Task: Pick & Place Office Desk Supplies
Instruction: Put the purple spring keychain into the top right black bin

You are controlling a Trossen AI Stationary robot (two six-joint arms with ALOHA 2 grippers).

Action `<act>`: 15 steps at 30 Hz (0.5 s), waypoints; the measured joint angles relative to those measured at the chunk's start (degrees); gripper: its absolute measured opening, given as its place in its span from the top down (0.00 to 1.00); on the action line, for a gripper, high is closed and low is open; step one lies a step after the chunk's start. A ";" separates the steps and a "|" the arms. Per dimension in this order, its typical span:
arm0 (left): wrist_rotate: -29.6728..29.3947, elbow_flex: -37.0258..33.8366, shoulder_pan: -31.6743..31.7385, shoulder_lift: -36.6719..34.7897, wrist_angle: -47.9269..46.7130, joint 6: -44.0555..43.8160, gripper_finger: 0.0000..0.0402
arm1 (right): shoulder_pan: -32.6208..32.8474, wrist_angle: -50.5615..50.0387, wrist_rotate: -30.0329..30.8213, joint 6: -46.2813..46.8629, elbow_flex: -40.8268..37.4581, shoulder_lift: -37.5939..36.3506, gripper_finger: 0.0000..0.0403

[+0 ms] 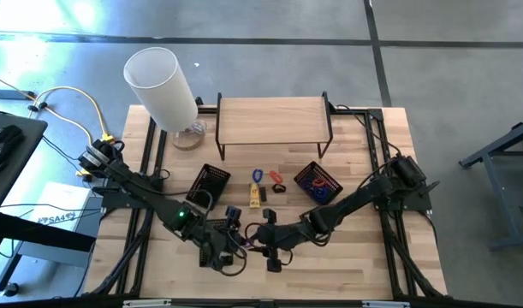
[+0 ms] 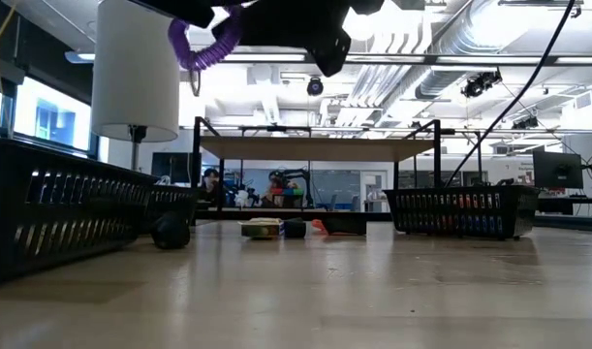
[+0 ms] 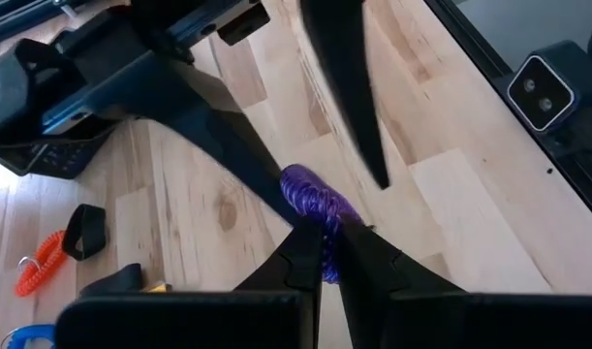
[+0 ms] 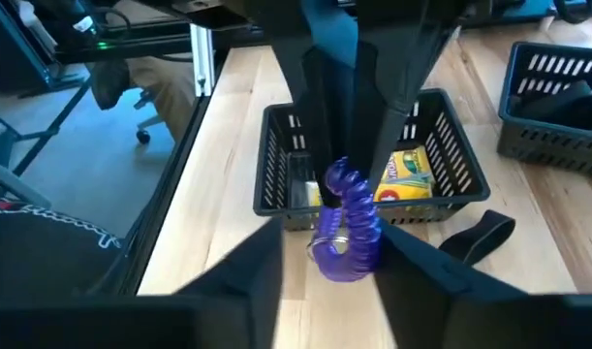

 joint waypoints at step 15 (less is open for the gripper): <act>-1.43 0.02 0.71 0.26 -0.15 -0.45 0.93 | 0.46 -0.18 -0.02 -3.87 -0.02 0.00 0.97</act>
